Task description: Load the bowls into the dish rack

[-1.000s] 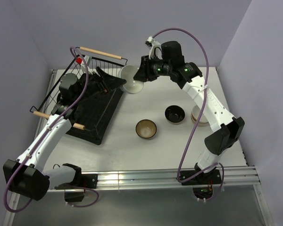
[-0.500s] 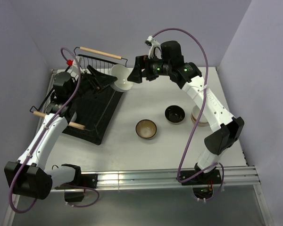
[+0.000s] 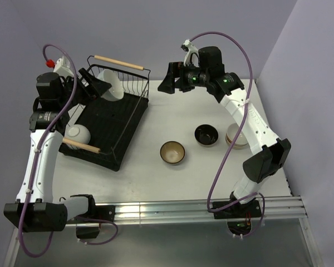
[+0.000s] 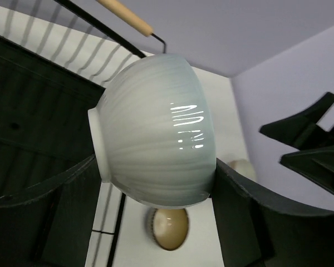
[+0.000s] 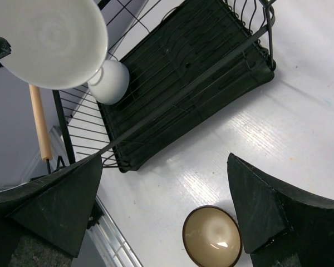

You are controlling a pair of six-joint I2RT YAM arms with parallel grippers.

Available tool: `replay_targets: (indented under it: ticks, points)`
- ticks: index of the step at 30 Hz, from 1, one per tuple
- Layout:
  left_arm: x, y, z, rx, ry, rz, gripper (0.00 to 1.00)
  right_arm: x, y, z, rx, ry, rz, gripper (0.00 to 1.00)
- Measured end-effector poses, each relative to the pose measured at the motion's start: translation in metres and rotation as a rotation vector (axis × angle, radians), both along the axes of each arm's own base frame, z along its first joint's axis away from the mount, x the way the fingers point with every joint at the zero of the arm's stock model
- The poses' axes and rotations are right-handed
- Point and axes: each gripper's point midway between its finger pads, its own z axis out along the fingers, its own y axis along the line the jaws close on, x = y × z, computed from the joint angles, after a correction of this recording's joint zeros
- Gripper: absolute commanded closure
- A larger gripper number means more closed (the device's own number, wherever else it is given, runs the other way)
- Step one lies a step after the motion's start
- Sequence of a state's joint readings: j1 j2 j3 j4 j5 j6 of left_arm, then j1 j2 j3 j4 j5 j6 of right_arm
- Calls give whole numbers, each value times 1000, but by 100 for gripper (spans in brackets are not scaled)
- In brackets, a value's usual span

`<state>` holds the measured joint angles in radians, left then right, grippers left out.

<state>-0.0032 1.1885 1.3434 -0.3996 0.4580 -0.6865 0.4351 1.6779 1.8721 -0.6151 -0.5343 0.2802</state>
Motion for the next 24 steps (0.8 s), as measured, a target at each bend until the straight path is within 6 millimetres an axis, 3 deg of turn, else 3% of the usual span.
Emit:
replay_targets:
  ticks: [6,18,24]
  points:
    - [-4,27,-7,234,10,63,100,3,-3,0,-1,-1,-10,0]
    - [-6,78,-71,602,195,124,100,4,-4,-1,-4,-1,-17,0]
    - [-13,89,-105,679,345,92,100,4,-5,-9,-16,15,-24,0]
